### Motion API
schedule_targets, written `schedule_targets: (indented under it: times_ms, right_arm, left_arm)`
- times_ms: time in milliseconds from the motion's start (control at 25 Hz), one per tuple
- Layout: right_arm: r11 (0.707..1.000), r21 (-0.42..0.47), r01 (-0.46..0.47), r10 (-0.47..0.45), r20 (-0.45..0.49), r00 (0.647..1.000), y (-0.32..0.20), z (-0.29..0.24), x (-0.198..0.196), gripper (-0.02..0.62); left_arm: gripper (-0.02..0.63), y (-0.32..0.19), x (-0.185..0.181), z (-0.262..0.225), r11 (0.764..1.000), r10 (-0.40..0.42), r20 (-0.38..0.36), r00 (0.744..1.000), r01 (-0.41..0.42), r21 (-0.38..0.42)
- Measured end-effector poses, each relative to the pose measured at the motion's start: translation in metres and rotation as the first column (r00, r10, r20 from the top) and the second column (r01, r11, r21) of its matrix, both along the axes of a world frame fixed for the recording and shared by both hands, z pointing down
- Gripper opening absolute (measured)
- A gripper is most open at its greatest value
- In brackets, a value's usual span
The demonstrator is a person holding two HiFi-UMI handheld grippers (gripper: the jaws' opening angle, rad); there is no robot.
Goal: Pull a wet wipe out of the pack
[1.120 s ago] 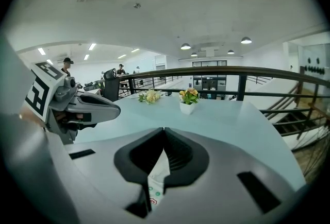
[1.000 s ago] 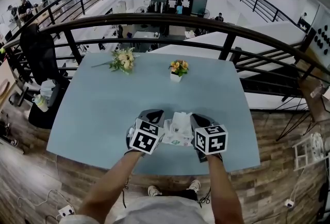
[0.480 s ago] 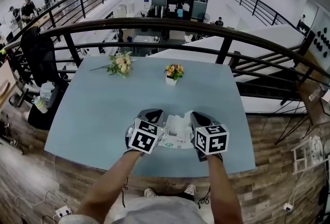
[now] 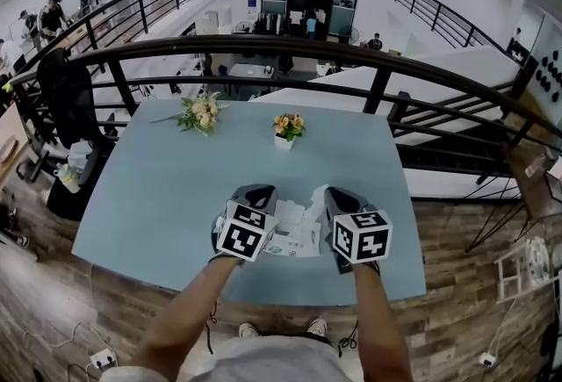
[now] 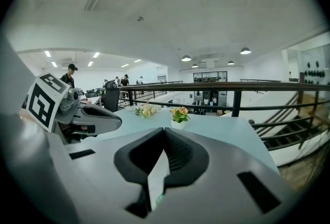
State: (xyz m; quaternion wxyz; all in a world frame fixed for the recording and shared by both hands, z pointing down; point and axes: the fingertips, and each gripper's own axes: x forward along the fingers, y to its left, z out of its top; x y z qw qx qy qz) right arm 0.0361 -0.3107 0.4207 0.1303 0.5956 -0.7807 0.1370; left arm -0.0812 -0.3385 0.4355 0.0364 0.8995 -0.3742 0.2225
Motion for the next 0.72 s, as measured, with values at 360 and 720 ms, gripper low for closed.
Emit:
schedule_targets:
  times_ms: [360, 720]
  right_arm:
    - [1.0, 0.023, -0.012, 0.012, 0.011, 1.0, 0.001, -0.012, 0.032, 0.008]
    - [0.998, 0.058, -0.019, 0.018, 0.018, 1.0, 0.001, -0.026, 0.066, 0.008]
  left_arm:
    - [-0.003, -0.004, 0.022, -0.007, 1.0, -0.02, -0.008, 1.0, 0.02, 0.001]
    - [-0.003, -0.01, 0.047, -0.015, 0.999, -0.036, -0.023, 0.999, 0.036, 0.014]
